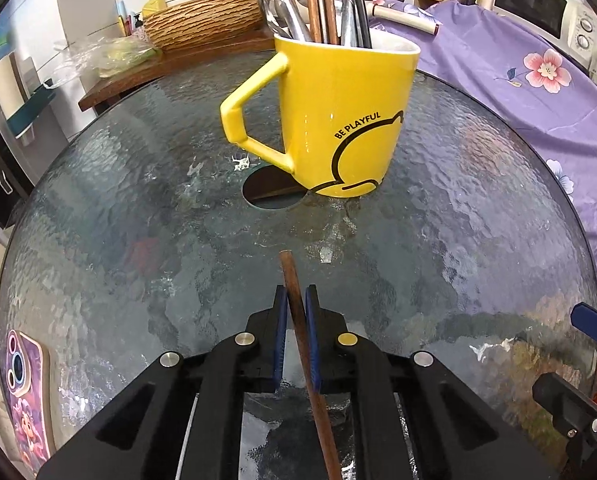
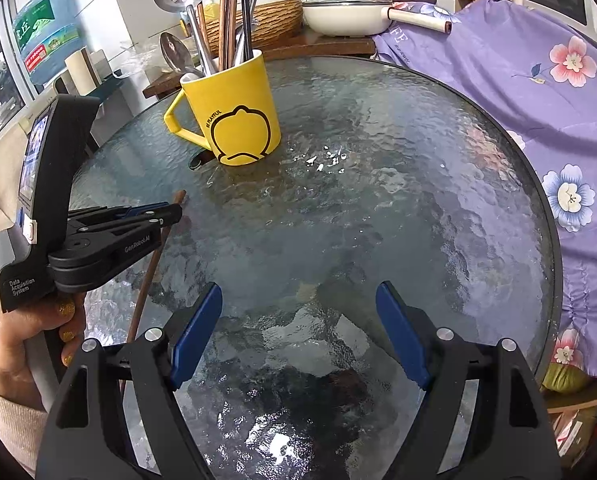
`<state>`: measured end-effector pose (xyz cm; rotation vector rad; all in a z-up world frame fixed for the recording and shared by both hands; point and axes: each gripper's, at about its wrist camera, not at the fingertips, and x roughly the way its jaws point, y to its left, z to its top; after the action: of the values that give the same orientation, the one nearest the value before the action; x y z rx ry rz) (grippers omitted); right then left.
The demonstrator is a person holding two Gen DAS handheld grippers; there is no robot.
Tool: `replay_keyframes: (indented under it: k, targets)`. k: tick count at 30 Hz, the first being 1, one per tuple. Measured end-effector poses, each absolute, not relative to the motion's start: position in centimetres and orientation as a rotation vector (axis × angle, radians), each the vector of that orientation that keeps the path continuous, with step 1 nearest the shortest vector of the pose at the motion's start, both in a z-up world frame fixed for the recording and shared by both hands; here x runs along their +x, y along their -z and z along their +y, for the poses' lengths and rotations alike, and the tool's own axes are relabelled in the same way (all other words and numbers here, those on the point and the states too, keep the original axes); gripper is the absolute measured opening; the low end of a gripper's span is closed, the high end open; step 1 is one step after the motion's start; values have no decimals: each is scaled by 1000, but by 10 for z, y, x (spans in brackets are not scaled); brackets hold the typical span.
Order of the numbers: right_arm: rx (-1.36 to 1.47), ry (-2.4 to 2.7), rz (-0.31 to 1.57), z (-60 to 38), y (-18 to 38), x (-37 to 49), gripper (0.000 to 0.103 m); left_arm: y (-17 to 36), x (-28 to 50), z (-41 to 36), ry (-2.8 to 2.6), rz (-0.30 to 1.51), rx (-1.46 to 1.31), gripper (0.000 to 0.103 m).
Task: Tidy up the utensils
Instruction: 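Close the left tool on the wooden chopstick, then lift the wooden chopstick with the left tool and carry it over the mug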
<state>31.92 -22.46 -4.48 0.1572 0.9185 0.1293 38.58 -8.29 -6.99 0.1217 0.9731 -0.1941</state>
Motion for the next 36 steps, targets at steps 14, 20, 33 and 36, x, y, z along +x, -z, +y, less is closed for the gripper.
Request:
replay_keyframes:
  k: [14, 20, 33, 36]
  targets:
    - [153, -129, 916, -225, 44, 322, 79, 70, 383, -72, 232, 971, 48, 7]
    - [159, -135, 918, -226, 44, 323, 79, 62, 373, -67, 248, 935, 16, 7]
    - [175, -147, 909, -223, 42, 320, 79, 12, 342, -66, 304, 805, -24, 7]
    - [174, -147, 904, -221, 41, 320, 79, 4, 339, -65, 316, 785, -24, 7]
